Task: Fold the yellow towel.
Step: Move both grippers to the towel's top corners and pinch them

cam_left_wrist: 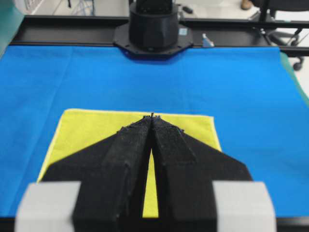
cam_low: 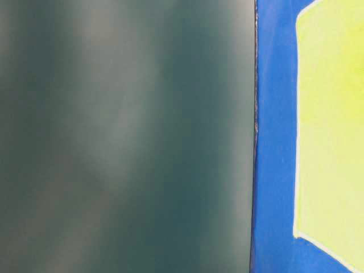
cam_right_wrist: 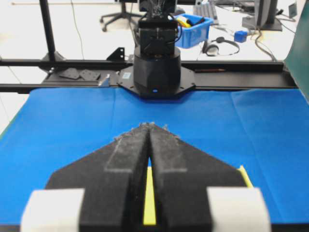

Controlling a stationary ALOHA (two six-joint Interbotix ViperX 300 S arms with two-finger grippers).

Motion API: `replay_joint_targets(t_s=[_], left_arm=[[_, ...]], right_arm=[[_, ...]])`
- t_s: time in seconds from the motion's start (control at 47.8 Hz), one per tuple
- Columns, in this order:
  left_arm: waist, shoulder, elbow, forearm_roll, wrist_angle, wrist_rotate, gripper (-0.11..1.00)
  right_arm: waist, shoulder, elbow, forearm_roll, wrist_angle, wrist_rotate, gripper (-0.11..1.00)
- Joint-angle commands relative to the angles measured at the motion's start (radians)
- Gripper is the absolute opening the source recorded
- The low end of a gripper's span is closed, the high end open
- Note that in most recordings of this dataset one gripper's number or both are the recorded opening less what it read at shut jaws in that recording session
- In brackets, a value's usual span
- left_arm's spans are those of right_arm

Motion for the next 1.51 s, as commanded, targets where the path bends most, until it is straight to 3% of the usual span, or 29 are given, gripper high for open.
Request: replay_joint_targets(t_s=[0.0,0.293,0.565,0.691,0.837,0.921,1.151,1.486], left_arm=[[0.003,0.012,-0.017,-0.028,0.006,-0.015,0.0],[0.106,0.138,-0.012,-0.034,0.011,-0.06,0.0],[0.225,0.396,-0.052,-0.034,-0.031,-0.067,0.01],[0.284,0.522,-0.083,-0.031,-0.032,-0.057,0.24],[0.336,0.683,-0.123,-0.029,-0.06,-0.052,0.68],[0.357,0.759,-0.143,-0.028,-0.08,-0.048,0.8],[0.43,0.946,-0.201,-0.028,-0.144,-0.034,0.79],[0.469,1.098,-0.261,-0.028,-0.17,-0.028,0.79]], right_arm=[[-0.015,0.009,-0.018,0.008,-0.006,0.005,0.0],[-0.224,0.137,-0.081,0.015,0.241,0.026,0.0],[-0.373,0.334,-0.103,0.012,0.272,0.025,0.0],[-0.414,0.456,-0.127,0.008,0.279,0.023,0.03],[-0.442,0.588,-0.167,-0.005,0.273,0.023,0.44],[-0.463,0.673,-0.187,-0.012,0.273,0.018,0.6],[-0.497,0.85,-0.241,-0.043,0.253,0.017,0.55],[-0.541,0.965,-0.267,-0.054,0.241,0.015,0.54]])
